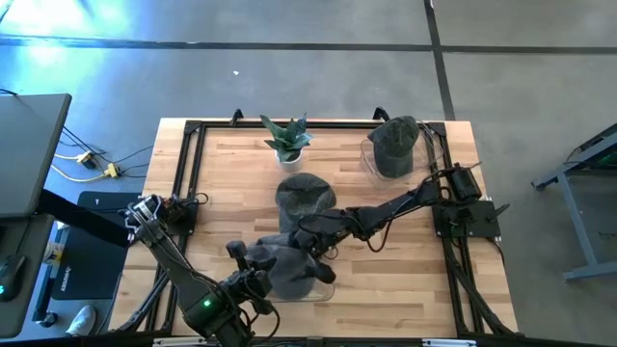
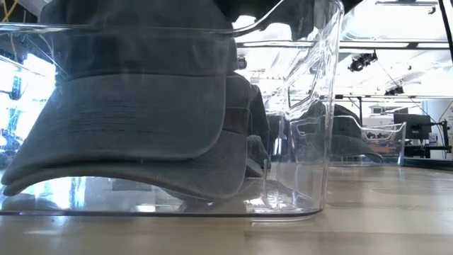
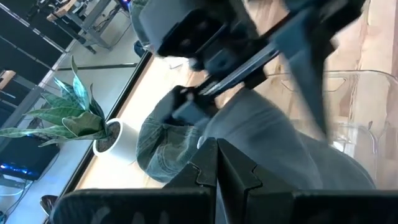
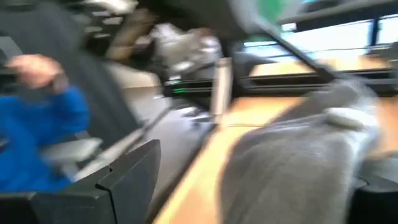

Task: Pick & Place hat
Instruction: Put the gray cap into the bottom transparent bin

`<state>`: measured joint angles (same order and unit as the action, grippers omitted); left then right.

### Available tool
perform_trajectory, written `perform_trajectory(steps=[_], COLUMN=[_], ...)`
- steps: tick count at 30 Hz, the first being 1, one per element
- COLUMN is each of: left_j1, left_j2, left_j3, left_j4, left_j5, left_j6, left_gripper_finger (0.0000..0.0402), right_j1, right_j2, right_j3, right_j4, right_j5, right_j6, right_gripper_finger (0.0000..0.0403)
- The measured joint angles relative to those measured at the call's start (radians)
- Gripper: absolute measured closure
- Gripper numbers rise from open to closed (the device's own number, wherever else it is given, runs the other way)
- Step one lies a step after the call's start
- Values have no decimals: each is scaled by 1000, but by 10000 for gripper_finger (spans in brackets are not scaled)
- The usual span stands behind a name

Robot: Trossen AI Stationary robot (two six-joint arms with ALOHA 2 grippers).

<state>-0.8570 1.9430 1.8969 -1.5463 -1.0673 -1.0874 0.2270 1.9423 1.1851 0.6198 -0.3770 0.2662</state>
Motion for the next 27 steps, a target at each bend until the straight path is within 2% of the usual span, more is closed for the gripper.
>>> perform_trajectory(steps=[6,10,12,16,19,21,24,27], left_j1=[0,0,0,0,0,0,-1,0], left_j2=[0,0,0,0,0,0,-1,-31], left_j3=[0,0,0,0,0,0,-16,-51], left_j4=[0,0,0,-1,-11,-27,-25,-21], left_j5=[0,0,-1,3,46,52,41,42], left_j6=[0,0,0,0,1,0,16,40], left_gripper_finger=[399,399,399,399,399,399,399,399], right_j1=[1,-11,-18,-26,-24,-23,-19,-14], right_j2=[0,0,0,0,0,0,-1,-1], right_j3=[0,0,1,30,41,47,47,47], right_j4=[-25,-36,-19,-16,-18,-15,-29,-78], right_j5=[239,260,185,-55,-242,-337,-401,-382], right_j6=[-15,2,7,13,0,8,23,0], right_gripper_finger=[91,92,92,91,91,91,92,91])
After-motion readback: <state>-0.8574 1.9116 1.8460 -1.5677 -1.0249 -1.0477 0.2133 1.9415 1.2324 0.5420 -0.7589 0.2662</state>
